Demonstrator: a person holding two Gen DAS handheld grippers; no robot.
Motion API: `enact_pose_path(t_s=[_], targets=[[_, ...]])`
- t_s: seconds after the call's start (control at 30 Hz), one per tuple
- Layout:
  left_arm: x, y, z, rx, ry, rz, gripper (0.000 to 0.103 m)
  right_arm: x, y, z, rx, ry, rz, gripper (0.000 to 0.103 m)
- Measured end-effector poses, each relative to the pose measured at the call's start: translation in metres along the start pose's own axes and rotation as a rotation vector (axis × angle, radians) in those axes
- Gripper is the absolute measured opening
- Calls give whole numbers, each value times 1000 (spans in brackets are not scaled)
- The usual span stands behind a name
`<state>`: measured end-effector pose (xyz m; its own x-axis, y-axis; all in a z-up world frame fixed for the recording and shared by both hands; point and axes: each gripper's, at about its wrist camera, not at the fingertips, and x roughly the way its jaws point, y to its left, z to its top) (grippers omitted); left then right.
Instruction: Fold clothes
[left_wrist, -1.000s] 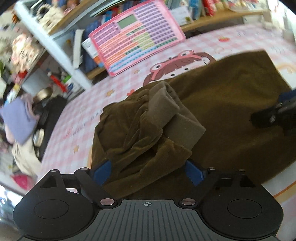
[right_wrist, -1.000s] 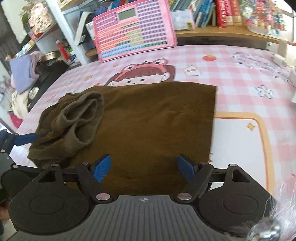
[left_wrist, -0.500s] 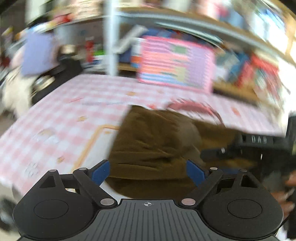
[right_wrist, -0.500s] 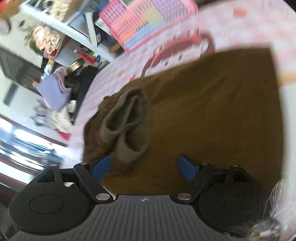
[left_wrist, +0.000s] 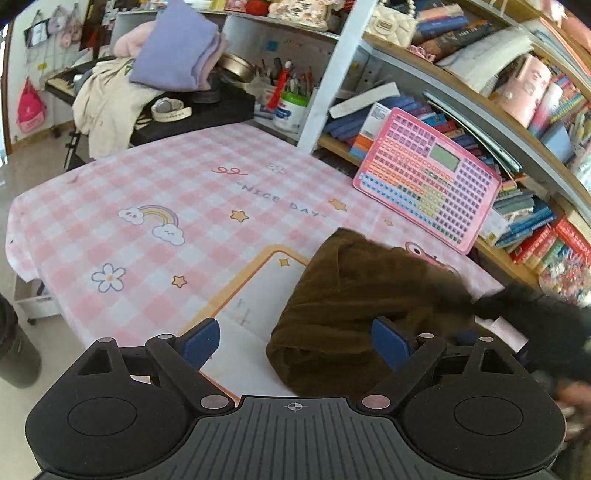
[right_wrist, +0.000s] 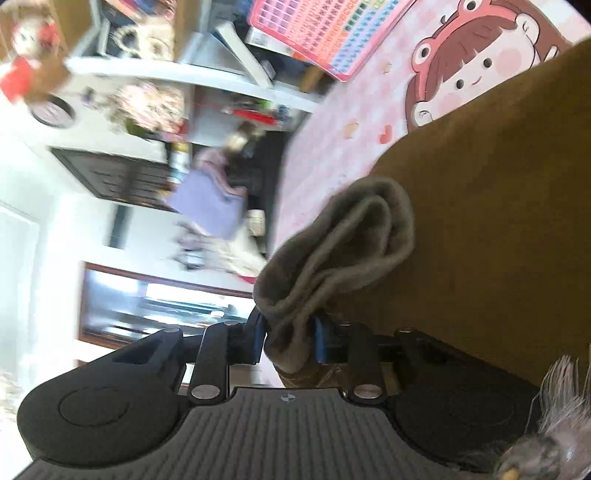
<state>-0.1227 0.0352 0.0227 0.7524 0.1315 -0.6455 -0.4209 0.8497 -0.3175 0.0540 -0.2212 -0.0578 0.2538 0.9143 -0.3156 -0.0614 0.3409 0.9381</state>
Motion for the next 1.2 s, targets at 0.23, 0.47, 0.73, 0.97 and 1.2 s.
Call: enact_pose_path(t_s=[0.23,0.47,0.73,0.97,1.2], targets=[[6,-5,-3,16,43,-15,92,-1,-33,-1,70,18,-215,46],[13,-14,-8,48,75,-17,92,-3,-7,5,-39,19,-252,75],[11,-11,-10,35,76,0,92,1,-14,8,-28,-3,-320,19],[12,-11,-12,27,83,3,92,-6,-1,-8,-242,-20,-285,18],[12,-17,-13,45,83,-5,92,-11,-16,-3,-206,-18,-345,40]])
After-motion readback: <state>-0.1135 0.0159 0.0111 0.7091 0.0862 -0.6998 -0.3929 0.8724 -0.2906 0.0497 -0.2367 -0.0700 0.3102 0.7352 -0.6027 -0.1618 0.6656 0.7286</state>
